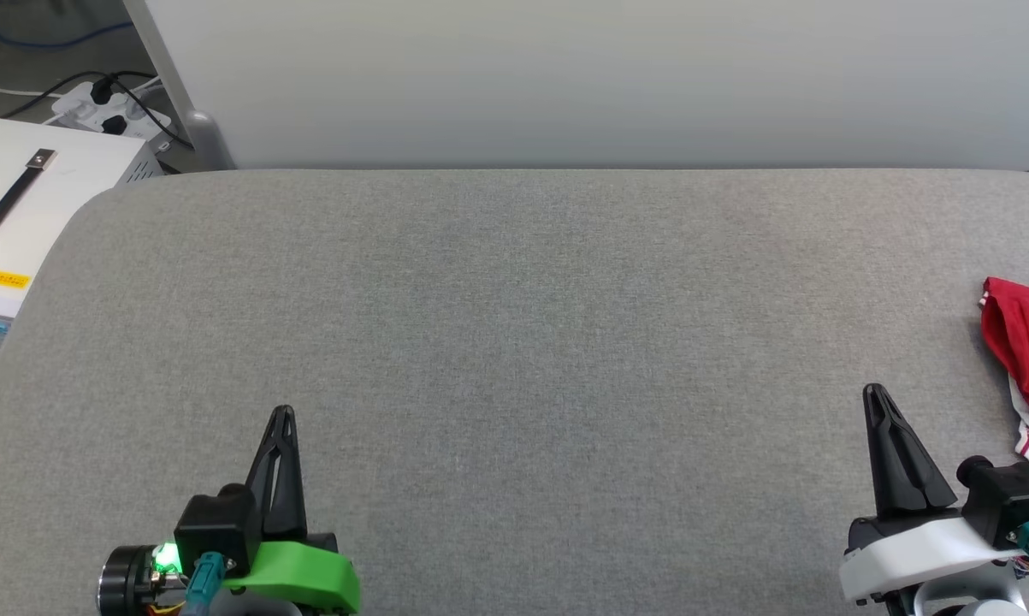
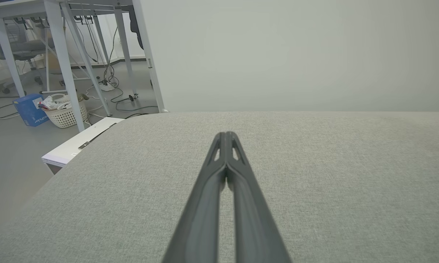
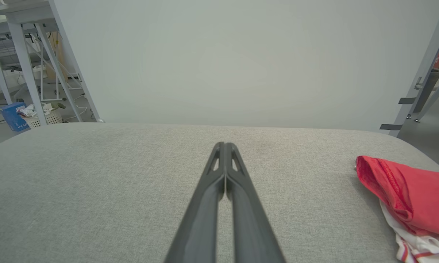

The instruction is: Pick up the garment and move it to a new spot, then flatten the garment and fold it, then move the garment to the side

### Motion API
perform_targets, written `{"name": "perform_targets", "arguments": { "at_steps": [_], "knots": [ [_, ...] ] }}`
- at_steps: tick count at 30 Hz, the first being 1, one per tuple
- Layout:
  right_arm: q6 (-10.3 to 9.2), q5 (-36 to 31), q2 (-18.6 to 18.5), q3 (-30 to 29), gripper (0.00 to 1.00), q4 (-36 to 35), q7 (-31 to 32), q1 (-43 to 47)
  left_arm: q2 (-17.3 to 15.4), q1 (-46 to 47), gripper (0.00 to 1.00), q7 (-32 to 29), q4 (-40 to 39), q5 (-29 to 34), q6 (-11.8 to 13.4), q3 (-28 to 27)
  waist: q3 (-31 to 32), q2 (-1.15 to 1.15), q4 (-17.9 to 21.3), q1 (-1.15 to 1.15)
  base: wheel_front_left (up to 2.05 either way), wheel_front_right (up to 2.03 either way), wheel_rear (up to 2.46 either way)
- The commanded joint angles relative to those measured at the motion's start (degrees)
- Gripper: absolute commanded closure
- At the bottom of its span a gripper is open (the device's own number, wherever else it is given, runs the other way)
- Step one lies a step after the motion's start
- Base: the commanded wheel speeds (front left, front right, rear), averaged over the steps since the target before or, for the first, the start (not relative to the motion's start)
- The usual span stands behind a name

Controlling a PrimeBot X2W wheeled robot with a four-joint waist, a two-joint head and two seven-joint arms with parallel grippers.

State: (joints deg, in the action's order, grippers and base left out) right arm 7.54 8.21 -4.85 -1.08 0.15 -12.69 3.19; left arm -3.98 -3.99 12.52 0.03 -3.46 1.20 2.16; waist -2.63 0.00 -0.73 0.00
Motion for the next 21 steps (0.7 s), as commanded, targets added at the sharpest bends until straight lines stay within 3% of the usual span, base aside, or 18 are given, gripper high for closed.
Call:
{"name": "perform_targets", "arguments": {
  "at_steps": [1,21],
  "knots": [
    [-0.01,-0.71,0.12,0.12,1.0,-0.04,0.41,-0.5,0.16,0.59,1.0,-0.33,0.0,0.55,-0.2,-0.17,0.04,0.0,0.01,0.0,0.0,0.0,0.0],
    [-0.02,-2.12,0.47,0.3,1.0,-0.06,2.72,-1.0,0.34,1.23,1.0,-2.62,-0.01,1.1,-0.39,-0.54,0.53,0.0,0.15,0.0,0.0,0.0,0.0]
  ]
}}
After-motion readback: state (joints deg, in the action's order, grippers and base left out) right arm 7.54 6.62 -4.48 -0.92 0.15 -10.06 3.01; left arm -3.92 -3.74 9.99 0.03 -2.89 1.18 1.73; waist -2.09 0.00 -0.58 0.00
